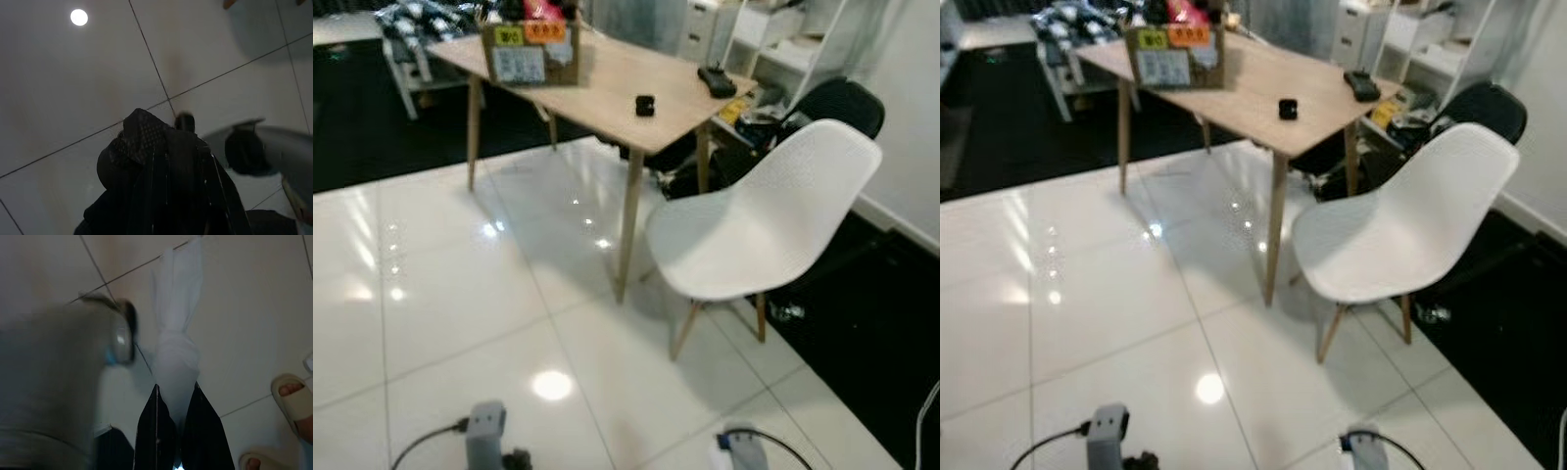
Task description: Picking trash to rubbish bin
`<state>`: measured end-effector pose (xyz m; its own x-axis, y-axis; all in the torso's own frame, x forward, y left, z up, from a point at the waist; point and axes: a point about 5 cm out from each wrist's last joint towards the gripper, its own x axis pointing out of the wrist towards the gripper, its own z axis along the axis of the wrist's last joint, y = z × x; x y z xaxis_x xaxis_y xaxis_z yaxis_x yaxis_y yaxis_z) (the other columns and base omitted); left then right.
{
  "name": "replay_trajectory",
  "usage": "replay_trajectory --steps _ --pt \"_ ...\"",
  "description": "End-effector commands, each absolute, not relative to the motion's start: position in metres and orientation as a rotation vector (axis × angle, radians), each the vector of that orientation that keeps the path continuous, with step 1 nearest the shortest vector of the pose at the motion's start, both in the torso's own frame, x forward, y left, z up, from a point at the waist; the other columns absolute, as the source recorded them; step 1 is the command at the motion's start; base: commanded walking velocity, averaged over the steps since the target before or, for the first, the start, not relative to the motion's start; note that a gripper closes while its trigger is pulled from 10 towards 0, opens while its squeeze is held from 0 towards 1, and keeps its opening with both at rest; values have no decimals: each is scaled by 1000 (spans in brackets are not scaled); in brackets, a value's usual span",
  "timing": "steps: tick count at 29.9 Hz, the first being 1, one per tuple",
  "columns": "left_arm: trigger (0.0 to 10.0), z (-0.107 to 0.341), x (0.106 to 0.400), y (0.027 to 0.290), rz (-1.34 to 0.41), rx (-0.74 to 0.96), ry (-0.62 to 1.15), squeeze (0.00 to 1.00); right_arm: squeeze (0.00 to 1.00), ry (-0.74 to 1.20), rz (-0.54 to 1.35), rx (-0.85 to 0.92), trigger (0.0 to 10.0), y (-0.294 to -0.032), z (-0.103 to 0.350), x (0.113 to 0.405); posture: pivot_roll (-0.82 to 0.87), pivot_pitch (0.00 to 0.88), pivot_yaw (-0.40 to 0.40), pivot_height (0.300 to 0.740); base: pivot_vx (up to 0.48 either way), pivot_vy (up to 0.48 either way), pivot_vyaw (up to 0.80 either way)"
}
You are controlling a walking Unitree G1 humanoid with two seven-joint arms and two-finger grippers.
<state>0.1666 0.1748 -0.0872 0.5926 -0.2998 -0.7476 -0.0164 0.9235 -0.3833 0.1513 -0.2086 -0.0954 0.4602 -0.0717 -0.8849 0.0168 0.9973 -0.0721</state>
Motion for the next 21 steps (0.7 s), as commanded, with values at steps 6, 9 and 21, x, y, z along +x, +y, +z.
replay_trajectory --steps 6,9,21 --pt "10000 -97 147 171 -176 -304 1042 0 0 1088 -57 -56 10000 -210 -94 154 -35 82 3 740 464 0 0" --pt "10000 -97 147 171 -173 -324 1035 0 0 1085 -60 -52 10000 -210 -94 154 -38 83 3 740 480 0 0" --pt "10000 -97 149 169 -168 -328 1031 0 0 1078 -57 -44 10000 -209 -93 157 -36 86 5 740 480 0 0"
